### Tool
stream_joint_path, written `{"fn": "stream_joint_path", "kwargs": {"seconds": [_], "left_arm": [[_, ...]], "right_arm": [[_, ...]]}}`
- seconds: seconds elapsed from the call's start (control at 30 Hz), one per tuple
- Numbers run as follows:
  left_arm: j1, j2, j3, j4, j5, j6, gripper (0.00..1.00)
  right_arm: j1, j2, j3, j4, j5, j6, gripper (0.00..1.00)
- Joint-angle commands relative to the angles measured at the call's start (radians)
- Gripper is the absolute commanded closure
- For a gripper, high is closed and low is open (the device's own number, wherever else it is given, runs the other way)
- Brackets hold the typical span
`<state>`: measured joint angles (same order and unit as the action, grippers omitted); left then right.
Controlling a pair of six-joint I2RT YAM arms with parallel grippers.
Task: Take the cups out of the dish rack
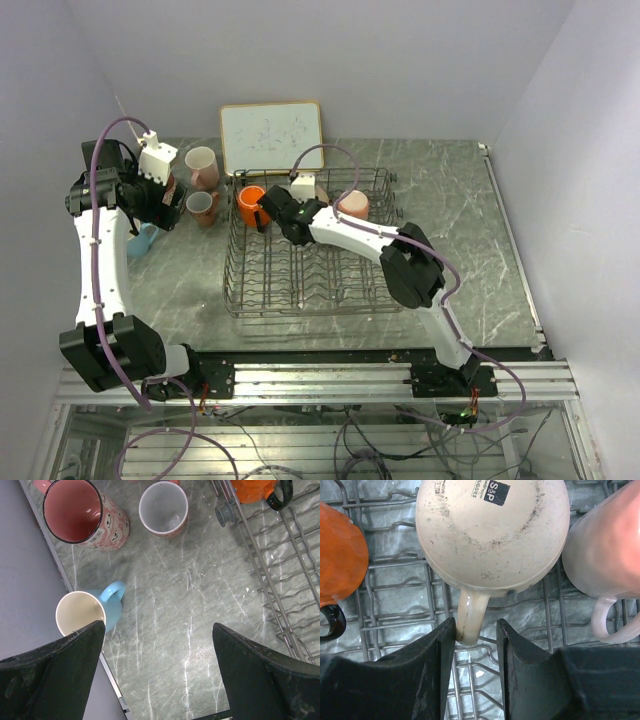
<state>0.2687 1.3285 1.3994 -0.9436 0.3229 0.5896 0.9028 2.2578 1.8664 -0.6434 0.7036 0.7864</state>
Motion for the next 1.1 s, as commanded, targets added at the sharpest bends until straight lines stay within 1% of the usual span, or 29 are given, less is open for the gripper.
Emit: {"fn": "stream_joint_path", "kwargs": {"seconds": [0.0,0.17,0.23,0.33,0.47,0.57,0.67,0.83,0.93,1.07], "left_arm": [[0.001,-0.02,0.035,-0.02,0.035,-0.015,0.0],[0.001,-0.02,0.027,-0.014,0.036,-0.011,0.0],[0.003,-0.017,0.027,-0.015,0.035,-0.009,0.0],[0.001,-0.019,0.026,-0.016,0.038,0.001,0.0],[0.003,-0.029,0.021,-0.008,0.047,0.004,0.0],[0.003,-0.029,0.018,-0.023,0.061,0.026,0.0],[0.001,-0.045,-0.004,-0.021,0.066,0.057,0.0],[0.001,-0.085,-0.038,-0.031,0.145,0.128,0.01],[0.001,-0.12,-0.082,-0.003,0.199,0.162,0.01],[0.001,-0.183,-0.157,0.035,0.263,0.218,0.01]], "right_arm": [[-0.029,0.035,0.023,-0.029,-0.009,-0.024,0.61],[-0.044,0.056,0.056,-0.03,-0.021,-0.051,0.59],[-0.046,0.058,0.065,-0.024,-0.024,-0.067,0.63],[-0.047,0.056,0.075,-0.02,-0.021,-0.086,0.73],[-0.045,0.036,0.072,0.0,-0.011,-0.118,0.91],[-0.044,0.021,0.087,0.004,-0.007,-0.144,1.0],[-0.042,-0.001,0.115,0.0,0.003,-0.168,1.0],[-0.041,-0.08,0.115,0.031,-0.016,-0.192,1.0],[-0.042,-0.146,0.079,0.062,-0.05,-0.194,1.0],[-0.045,-0.258,-0.029,0.137,-0.13,-0.18,1.0]]}}
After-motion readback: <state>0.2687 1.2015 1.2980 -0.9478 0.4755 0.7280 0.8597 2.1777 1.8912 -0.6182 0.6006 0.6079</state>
